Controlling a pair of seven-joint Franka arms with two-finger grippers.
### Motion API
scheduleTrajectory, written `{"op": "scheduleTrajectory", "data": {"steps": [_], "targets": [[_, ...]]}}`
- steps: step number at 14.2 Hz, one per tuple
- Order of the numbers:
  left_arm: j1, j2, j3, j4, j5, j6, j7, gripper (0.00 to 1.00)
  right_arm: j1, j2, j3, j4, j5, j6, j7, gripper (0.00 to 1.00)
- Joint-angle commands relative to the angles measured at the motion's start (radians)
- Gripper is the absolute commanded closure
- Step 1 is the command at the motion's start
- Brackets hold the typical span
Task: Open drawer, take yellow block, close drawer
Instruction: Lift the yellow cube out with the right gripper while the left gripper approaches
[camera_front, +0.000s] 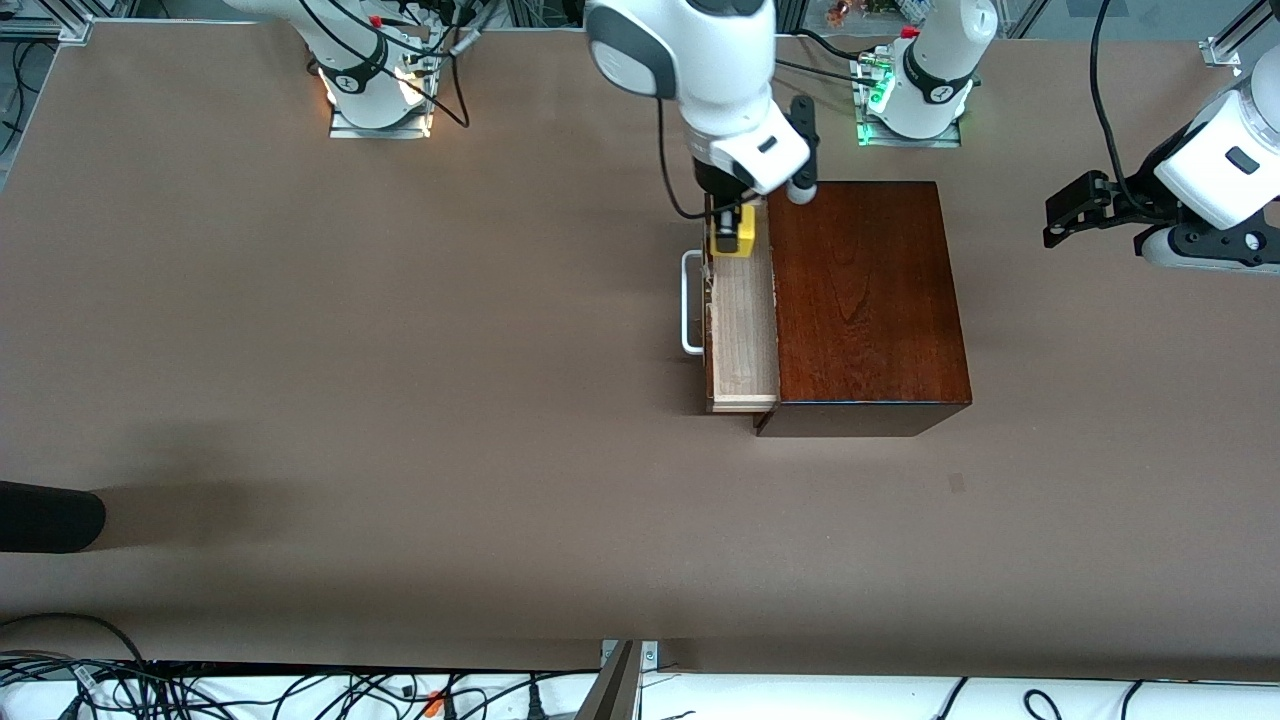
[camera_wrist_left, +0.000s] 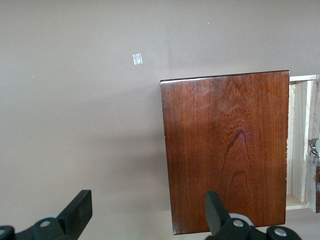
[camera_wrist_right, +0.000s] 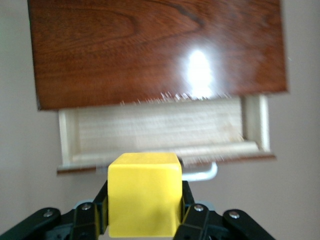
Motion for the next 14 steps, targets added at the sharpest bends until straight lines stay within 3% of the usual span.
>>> {"op": "scheduleTrajectory", "data": {"steps": [1, 7, 10, 14], "targets": [[-0.008, -0.006, -0.004, 0.019, 0.003, 0.006, 0.008, 0.00, -0.063, -0.093, -0.004, -0.019, 0.046, -0.091, -0.009, 0.81], [-0.075, 0.037, -0.080, 0.091, 0.000, 0.010, 0.002, 0.00, -0.290, -0.127, -0.009, -0.022, 0.081, -0.148, -0.006, 0.80], [-0.152, 0.063, -0.139, 0.112, -0.043, 0.018, -0.007, 0.00, -0.417, -0.127, -0.011, -0.027, 0.085, -0.152, -0.009, 0.80], [-0.305, 0.085, -0.150, 0.115, -0.037, 0.036, -0.013, 0.00, -0.544, -0.135, -0.021, -0.027, 0.082, -0.189, 0.003, 0.80]]}}
